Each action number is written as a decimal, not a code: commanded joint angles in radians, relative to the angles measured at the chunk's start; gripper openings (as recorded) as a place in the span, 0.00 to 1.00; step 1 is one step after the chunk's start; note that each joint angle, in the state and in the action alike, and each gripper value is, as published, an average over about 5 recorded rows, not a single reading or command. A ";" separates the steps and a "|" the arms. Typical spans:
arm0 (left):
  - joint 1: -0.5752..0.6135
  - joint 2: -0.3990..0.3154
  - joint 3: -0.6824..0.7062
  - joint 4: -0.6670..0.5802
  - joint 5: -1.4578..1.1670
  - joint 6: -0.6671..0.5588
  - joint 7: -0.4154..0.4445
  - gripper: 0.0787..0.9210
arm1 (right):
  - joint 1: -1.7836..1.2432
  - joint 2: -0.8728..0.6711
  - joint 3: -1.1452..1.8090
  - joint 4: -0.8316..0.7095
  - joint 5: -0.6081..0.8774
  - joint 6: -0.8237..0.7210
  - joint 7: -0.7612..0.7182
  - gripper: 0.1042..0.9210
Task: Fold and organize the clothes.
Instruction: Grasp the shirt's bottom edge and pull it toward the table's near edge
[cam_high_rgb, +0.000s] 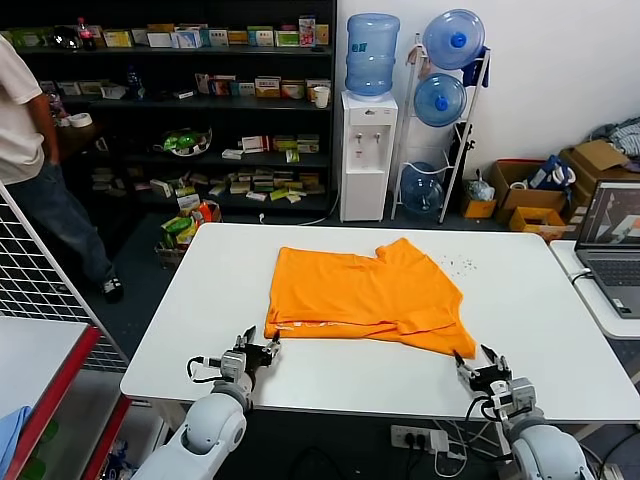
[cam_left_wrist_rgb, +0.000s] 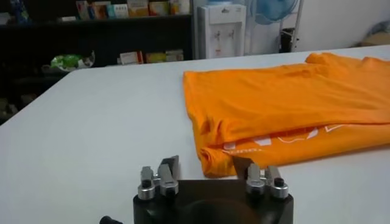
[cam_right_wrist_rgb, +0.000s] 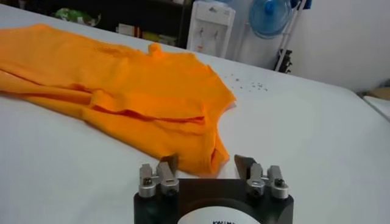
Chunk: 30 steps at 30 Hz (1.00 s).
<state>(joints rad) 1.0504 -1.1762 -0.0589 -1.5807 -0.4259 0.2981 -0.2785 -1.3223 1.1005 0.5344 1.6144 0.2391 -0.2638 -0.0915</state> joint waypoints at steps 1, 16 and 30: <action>-0.015 0.003 0.004 0.020 -0.021 0.006 0.017 0.61 | 0.008 -0.004 -0.023 -0.021 -0.010 -0.019 -0.015 0.57; 0.019 0.091 0.001 -0.093 -0.107 0.057 0.029 0.10 | -0.075 -0.125 -0.005 0.089 0.040 -0.068 0.002 0.06; 0.226 0.258 -0.016 -0.332 -0.180 0.141 -0.022 0.01 | -0.309 -0.179 0.081 0.349 0.140 -0.213 0.095 0.03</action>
<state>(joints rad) 1.1408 -1.0296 -0.0608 -1.7506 -0.5549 0.3882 -0.2725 -1.4951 0.9538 0.5757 1.8065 0.3344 -0.3890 -0.0403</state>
